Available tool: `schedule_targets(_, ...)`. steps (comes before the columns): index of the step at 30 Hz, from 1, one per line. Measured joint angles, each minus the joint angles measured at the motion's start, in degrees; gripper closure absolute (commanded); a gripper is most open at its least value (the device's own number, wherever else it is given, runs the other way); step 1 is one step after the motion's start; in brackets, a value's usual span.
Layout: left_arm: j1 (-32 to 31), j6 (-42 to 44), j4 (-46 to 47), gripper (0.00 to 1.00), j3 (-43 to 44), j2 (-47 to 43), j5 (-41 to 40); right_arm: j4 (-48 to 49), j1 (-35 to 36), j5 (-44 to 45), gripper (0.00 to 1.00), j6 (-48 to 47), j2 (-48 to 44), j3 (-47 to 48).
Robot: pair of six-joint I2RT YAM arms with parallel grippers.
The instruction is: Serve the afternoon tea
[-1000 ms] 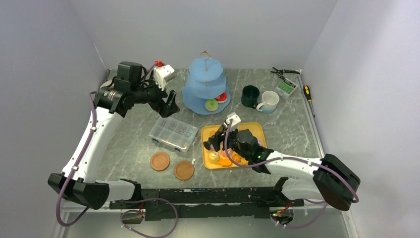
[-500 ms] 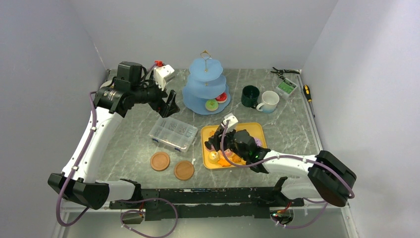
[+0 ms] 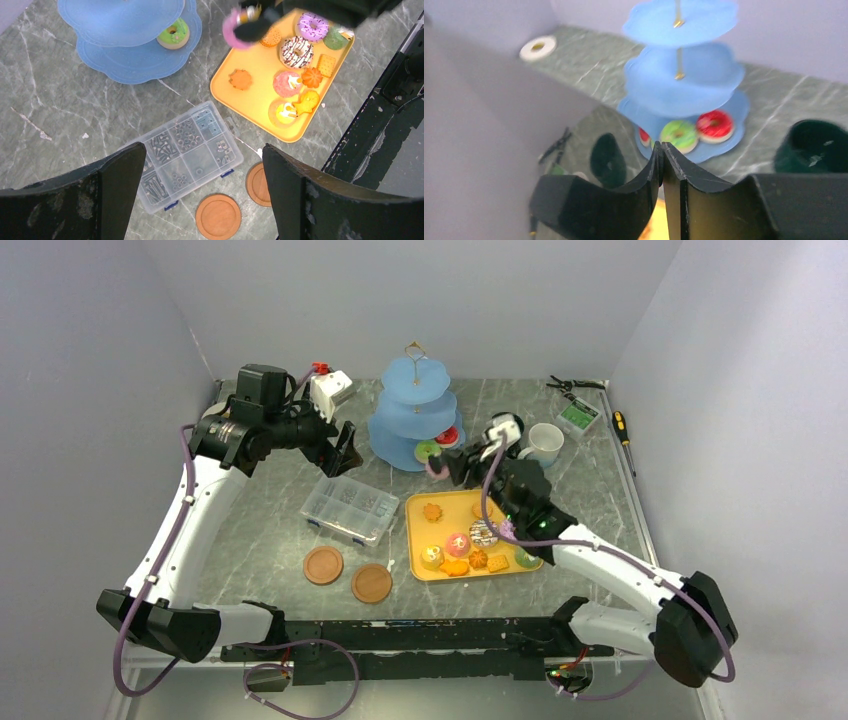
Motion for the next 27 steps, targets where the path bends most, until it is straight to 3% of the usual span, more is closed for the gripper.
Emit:
schedule_targets(10,0.0,0.0,0.0,0.08,0.02,-0.02,0.0,2.54,-14.6,-4.96,0.65,-1.05,9.7,9.79)
schedule_targets(19,0.0,0.09,-0.02,0.08,0.02,-0.02,0.0,6.69,-18.08,-9.09,0.65,-1.03,23.96,18.82)
schedule_targets(27,0.0,0.17,0.0,0.08,0.02,-0.02,0.0,9.86,-18.64,-10.88,0.64,-0.79,31.28,24.48)
